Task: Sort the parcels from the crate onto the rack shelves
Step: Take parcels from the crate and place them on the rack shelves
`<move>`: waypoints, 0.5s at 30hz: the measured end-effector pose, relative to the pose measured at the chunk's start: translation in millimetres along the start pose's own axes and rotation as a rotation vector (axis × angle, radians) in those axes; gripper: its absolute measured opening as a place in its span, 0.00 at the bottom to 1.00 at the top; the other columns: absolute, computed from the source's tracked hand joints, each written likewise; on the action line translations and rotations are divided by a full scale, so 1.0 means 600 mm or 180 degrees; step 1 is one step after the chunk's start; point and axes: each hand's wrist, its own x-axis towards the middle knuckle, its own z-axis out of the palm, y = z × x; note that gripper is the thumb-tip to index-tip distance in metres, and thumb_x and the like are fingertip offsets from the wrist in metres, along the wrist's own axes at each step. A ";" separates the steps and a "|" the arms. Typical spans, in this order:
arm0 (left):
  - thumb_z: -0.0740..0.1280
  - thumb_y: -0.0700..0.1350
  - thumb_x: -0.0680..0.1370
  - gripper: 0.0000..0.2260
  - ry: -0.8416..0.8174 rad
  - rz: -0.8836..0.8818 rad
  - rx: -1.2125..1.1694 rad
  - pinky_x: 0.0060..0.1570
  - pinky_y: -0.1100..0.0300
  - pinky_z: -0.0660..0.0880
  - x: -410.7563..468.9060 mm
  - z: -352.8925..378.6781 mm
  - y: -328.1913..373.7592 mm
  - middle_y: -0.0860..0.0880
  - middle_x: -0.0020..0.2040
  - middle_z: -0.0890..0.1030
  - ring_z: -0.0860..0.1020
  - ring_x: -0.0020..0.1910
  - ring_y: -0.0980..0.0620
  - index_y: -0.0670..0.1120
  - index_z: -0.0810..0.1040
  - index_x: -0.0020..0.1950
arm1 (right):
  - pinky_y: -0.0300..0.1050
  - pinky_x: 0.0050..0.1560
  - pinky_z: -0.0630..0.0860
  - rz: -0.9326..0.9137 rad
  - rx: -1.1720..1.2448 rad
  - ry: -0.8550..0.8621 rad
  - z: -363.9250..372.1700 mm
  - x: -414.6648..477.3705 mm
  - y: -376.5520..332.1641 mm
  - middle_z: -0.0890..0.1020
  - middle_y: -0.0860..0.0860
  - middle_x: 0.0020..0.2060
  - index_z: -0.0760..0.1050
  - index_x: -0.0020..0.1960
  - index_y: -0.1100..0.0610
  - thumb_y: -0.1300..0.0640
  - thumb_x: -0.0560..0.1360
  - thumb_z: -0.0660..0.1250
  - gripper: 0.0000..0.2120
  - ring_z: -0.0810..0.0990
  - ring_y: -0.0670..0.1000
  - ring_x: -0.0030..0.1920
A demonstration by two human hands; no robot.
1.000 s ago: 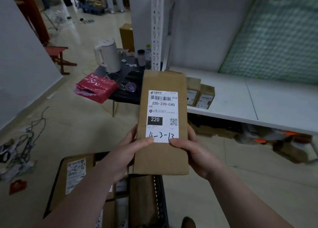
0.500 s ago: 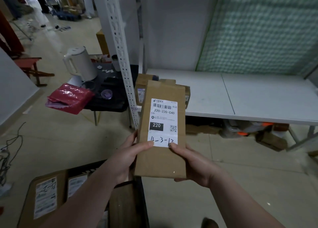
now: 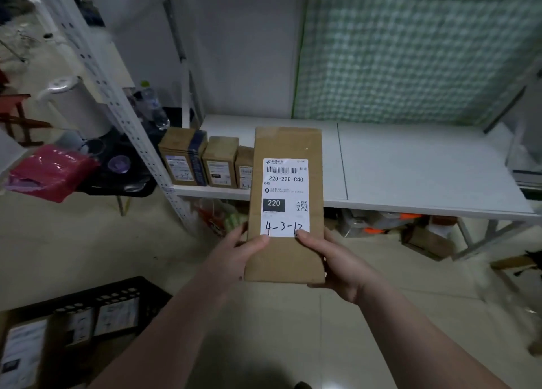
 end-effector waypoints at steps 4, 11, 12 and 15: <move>0.66 0.43 0.78 0.11 -0.0125 -0.0197 0.0325 0.26 0.75 0.71 0.020 0.066 0.003 0.58 0.46 0.80 0.79 0.32 0.70 0.56 0.73 0.58 | 0.49 0.48 0.73 -0.0003 0.0200 0.0089 -0.073 -0.002 -0.009 0.84 0.41 0.54 0.68 0.69 0.40 0.38 0.60 0.77 0.40 0.81 0.48 0.54; 0.68 0.45 0.77 0.25 -0.0179 -0.0230 0.0874 0.49 0.60 0.72 0.074 0.100 0.028 0.54 0.55 0.80 0.78 0.50 0.60 0.52 0.66 0.73 | 0.50 0.57 0.76 -0.0067 0.0606 0.0296 -0.128 0.028 -0.019 0.85 0.44 0.53 0.74 0.65 0.47 0.41 0.63 0.73 0.32 0.82 0.47 0.55; 0.68 0.46 0.77 0.27 -0.0197 -0.0242 0.0901 0.52 0.58 0.72 0.083 0.102 0.027 0.53 0.59 0.79 0.77 0.53 0.59 0.53 0.64 0.74 | 0.51 0.60 0.76 -0.0078 0.0628 0.0324 -0.134 0.035 -0.021 0.85 0.44 0.53 0.74 0.65 0.48 0.42 0.63 0.74 0.32 0.82 0.47 0.56; 0.68 0.46 0.77 0.29 -0.0214 -0.0295 0.0885 0.55 0.55 0.71 0.113 0.109 0.024 0.52 0.62 0.76 0.76 0.54 0.58 0.53 0.62 0.75 | 0.55 0.65 0.73 -0.0101 0.0694 0.0391 -0.150 0.061 -0.029 0.85 0.45 0.53 0.74 0.64 0.49 0.44 0.62 0.75 0.32 0.82 0.48 0.56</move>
